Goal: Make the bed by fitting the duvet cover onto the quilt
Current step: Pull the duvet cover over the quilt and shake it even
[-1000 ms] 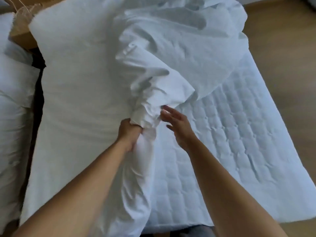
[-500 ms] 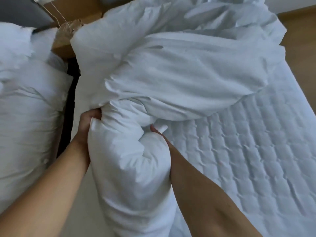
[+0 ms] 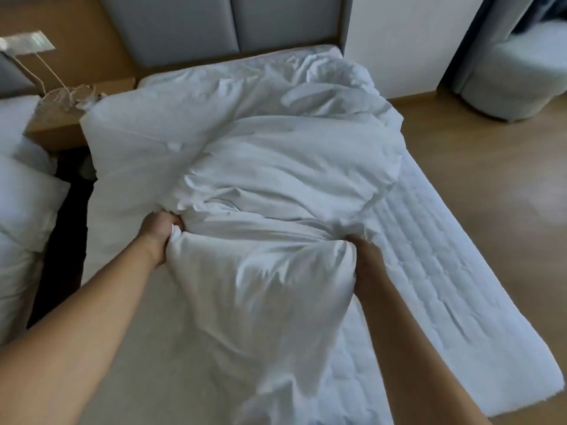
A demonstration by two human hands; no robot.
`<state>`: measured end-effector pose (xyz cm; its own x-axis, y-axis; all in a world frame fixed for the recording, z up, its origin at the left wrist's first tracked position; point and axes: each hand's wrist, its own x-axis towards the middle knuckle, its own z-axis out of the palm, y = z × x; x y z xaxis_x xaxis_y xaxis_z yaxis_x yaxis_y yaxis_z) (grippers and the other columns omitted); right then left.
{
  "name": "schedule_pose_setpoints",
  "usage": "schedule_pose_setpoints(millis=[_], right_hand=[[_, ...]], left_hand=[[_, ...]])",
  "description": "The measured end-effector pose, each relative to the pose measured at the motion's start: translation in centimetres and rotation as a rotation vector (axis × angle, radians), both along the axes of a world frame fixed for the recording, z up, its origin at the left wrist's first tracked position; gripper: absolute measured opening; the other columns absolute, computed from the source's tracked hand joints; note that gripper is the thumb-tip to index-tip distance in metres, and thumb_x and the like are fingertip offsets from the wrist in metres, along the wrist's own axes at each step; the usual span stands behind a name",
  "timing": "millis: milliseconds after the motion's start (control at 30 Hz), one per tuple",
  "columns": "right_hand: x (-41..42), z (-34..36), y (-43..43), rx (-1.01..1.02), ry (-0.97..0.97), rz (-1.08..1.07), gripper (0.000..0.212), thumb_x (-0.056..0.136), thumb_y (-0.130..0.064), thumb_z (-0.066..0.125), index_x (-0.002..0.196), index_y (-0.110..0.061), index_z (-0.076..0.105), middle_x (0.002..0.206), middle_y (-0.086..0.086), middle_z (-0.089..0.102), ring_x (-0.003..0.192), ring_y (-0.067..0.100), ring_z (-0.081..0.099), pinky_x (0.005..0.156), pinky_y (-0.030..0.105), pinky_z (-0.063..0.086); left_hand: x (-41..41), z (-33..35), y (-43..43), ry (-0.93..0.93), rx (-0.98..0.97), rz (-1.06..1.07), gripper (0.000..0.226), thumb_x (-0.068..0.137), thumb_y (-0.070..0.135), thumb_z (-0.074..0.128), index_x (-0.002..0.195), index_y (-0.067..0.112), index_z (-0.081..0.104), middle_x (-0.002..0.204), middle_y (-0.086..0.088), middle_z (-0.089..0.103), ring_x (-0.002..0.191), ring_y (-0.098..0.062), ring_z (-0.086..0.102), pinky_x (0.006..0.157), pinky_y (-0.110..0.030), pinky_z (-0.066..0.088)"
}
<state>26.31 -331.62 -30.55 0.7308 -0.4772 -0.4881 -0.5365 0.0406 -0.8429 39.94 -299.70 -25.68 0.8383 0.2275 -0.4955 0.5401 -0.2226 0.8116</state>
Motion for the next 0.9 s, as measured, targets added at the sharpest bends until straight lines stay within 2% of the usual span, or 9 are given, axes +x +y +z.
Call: schedule_pose_setpoints(millis=[100,200,267,367,467,633,733,800,900], right_hand=[[-4.4,5.7,-1.4,0.069,-0.313,-0.306,0.008,0.066,-0.009,0.062,0.065,-0.006,0.055,0.062,0.006,0.052,0.059,0.020,0.053,0.052,0.030,0.042],[-9.0,7.5,1.6,-0.297,-0.464,-0.166,0.020,0.069,-0.010,0.060,0.058,-0.023,0.049,0.052,-0.017,0.049,0.050,0.000,0.043,0.049,0.018,0.035],[-12.3,7.5,4.3,-0.530,-0.559,-0.019,0.026,0.071,-0.008,0.060,0.062,-0.031,0.050,0.056,-0.020,0.052,0.053,-0.004,0.049,0.053,0.011,0.032],[-15.7,6.8,7.2,-0.714,-0.718,0.258,0.015,0.068,0.001,0.056,0.068,-0.014,0.052,0.058,-0.007,0.052,0.053,0.008,0.048,0.054,0.017,0.030],[-17.9,5.7,7.8,-0.701,-0.693,0.421,0.015,0.065,0.005,0.056,0.063,-0.008,0.049,0.058,0.002,0.050,0.054,0.017,0.046,0.050,0.026,0.033],[-19.9,4.0,3.3,0.174,-0.286,0.789,0.020,0.080,-0.034,0.075,0.096,-0.032,0.063,0.090,-0.011,0.065,0.085,0.008,0.063,0.075,0.024,0.047],[-18.4,2.2,-2.7,0.866,-0.166,0.213,0.055,0.080,-0.068,0.064,0.074,-0.013,0.068,0.071,0.005,0.061,0.066,0.019,0.060,0.068,0.031,0.048],[-17.0,-0.3,-6.6,0.945,0.009,-0.309,0.064,0.074,-0.075,0.063,0.075,-0.011,0.060,0.071,0.008,0.059,0.063,0.022,0.060,0.066,0.031,0.051],[-13.4,-1.8,-10.6,0.739,0.015,-0.244,0.047,0.100,-0.049,0.048,0.125,-0.009,0.055,0.126,0.023,0.061,0.110,0.039,0.064,0.097,0.051,0.053]], left_hand=[[-2.5,-0.5,-4.4,0.002,0.534,-0.132,0.059,0.087,0.020,0.069,0.138,0.006,0.044,0.138,-0.023,0.047,0.125,-0.040,0.049,0.105,-0.049,0.043],[-6.4,3.1,-11.3,-0.640,0.601,-0.354,0.048,0.074,0.044,0.074,0.115,0.023,0.059,0.116,-0.007,0.059,0.104,-0.031,0.058,0.088,-0.044,0.049],[-9.2,5.5,-16.6,-0.415,0.206,-0.692,0.073,0.057,0.087,0.069,0.110,0.036,0.065,0.105,0.012,0.067,0.089,-0.012,0.064,0.070,-0.034,0.055],[-13.6,5.3,-22.6,0.031,0.513,-1.267,0.128,0.047,0.092,0.072,0.149,0.023,0.039,0.140,0.005,0.055,0.119,-0.019,0.057,0.082,-0.031,0.051],[-16.0,1.2,-23.1,0.224,0.836,-1.560,0.061,0.079,0.050,0.077,0.124,0.012,0.060,0.129,-0.004,0.065,0.097,-0.019,0.060,0.073,-0.027,0.046],[-17.1,-1.9,-21.9,0.162,0.541,-1.275,0.014,0.090,0.015,0.054,0.098,0.004,0.058,0.102,-0.009,0.063,0.090,-0.023,0.057,0.074,-0.032,0.043],[-18.7,0.4,-23.5,0.100,0.020,-0.961,0.026,0.081,-0.001,0.051,0.100,0.004,0.068,0.095,-0.009,0.070,0.092,-0.024,0.064,0.078,-0.031,0.051],[-20.1,2.6,-24.8,0.105,-0.226,-0.901,0.046,0.069,-0.004,0.049,0.108,0.005,0.072,0.100,-0.014,0.074,0.092,-0.026,0.069,0.076,-0.032,0.055],[-22.0,5.0,-27.2,0.082,-0.297,-0.946,0.065,0.066,-0.006,0.048,0.122,0.018,0.070,0.120,-0.013,0.072,0.105,-0.024,0.068,0.086,-0.033,0.055]])
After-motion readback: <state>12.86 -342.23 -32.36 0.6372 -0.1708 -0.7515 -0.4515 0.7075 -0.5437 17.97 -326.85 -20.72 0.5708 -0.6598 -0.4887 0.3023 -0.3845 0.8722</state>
